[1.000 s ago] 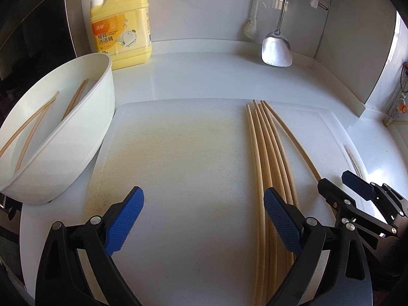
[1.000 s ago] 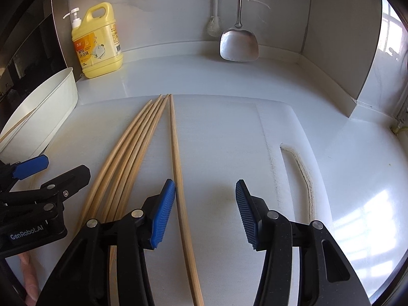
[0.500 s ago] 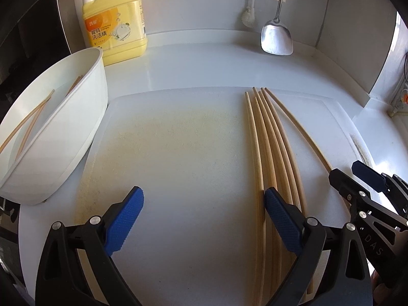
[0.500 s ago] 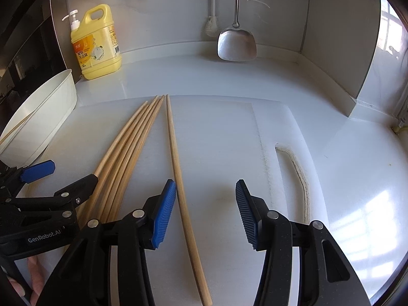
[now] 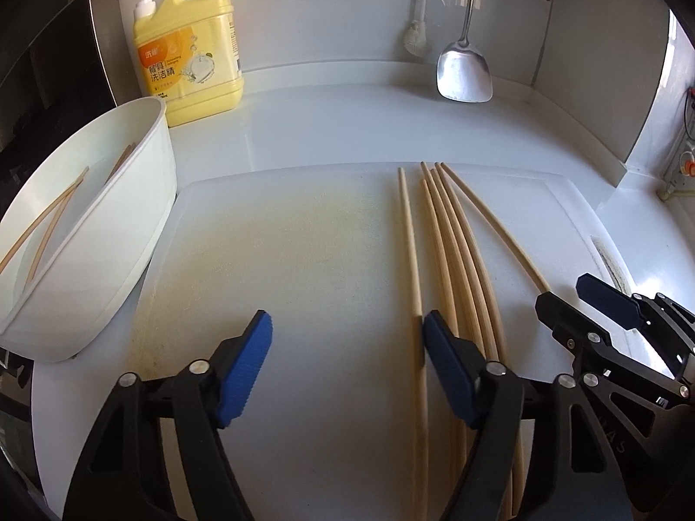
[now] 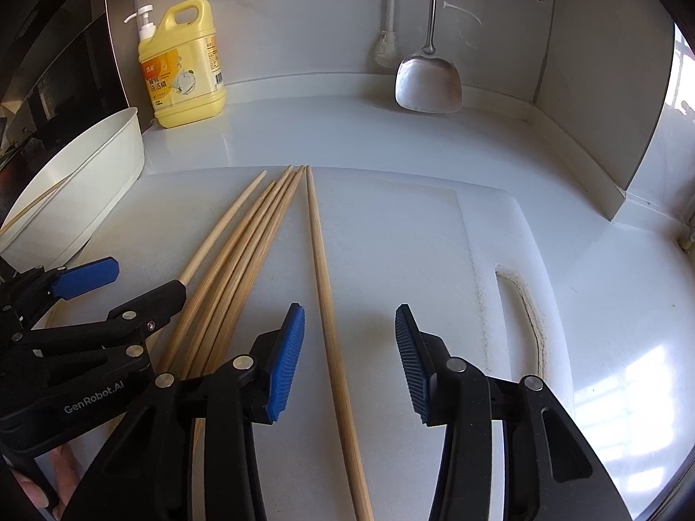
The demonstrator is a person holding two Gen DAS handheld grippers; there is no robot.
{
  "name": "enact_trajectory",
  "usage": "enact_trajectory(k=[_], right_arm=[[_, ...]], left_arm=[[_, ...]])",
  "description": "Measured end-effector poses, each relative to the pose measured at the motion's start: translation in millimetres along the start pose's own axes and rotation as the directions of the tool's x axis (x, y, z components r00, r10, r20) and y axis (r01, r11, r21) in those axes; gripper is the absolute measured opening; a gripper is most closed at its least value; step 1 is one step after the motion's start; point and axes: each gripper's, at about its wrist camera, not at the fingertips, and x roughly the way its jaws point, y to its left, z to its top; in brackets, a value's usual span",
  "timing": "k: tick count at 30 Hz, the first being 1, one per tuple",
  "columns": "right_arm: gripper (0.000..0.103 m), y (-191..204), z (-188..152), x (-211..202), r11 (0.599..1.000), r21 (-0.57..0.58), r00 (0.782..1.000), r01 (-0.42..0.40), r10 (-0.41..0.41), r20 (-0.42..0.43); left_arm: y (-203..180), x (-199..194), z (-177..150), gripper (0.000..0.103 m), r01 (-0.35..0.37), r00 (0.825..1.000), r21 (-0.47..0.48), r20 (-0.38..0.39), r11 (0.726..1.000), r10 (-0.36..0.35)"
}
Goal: Organize utensils
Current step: 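Close the left tool on one chopstick while the right tool grasps another chopstick, then carry both held chopsticks over the white basin and lower them into the water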
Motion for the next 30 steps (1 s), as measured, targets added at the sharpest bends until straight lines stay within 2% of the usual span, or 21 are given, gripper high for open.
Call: enact_trajectory(k=[3, 5, 6, 8, 10, 21, 30], right_arm=[[0.033, 2.5, -0.8, -0.8, 1.000, -0.004, 1.000, -0.007, 0.007, 0.005], [0.027, 3.5, -0.8, -0.8, 1.000, -0.004, 1.000, -0.008, 0.008, 0.008], [0.024, 4.5, -0.9, -1.0, 1.000, -0.006, 1.000, -0.009, 0.010, 0.009], [0.012, 6.2, -1.3, -1.7, 1.000, -0.011, 1.000, -0.007, 0.007, 0.010], [0.008, 5.1, -1.8, -2.3, 1.000, -0.003, 1.000, -0.012, 0.012, 0.012], [0.006, -6.5, -1.3, -13.7, 0.996, 0.069, 0.999, -0.051, 0.050, 0.006], [0.006, -4.6, 29.6, -67.6, 0.992, 0.050, 0.992, -0.115, 0.113, 0.047]], left_arm=[[-4.7, -3.4, -1.5, 0.048, 0.014, 1.000, 0.022, 0.011, 1.000, -0.014], [-7.2, -5.0, -1.6, 0.033, 0.023, 1.000, 0.030, 0.011, 0.999, -0.024], [-8.4, -5.4, -1.4, 0.030, 0.029, 1.000, 0.032, 0.010, 0.999, -0.029], [-10.0, -6.0, -0.9, 0.014, 0.033, 0.999, 0.037, 0.008, 0.999, -0.033], [-11.3, -6.6, -1.1, 0.009, 0.033, 0.999, 0.040, 0.006, 0.999, -0.033], [-1.4, -16.5, -2.0, 0.007, 0.069, 0.997, -0.018, -0.044, 0.997, -0.069], [11.4, -85.4, 27.2, 0.007, 0.060, 0.998, -0.090, -0.029, 0.994, -0.063]])
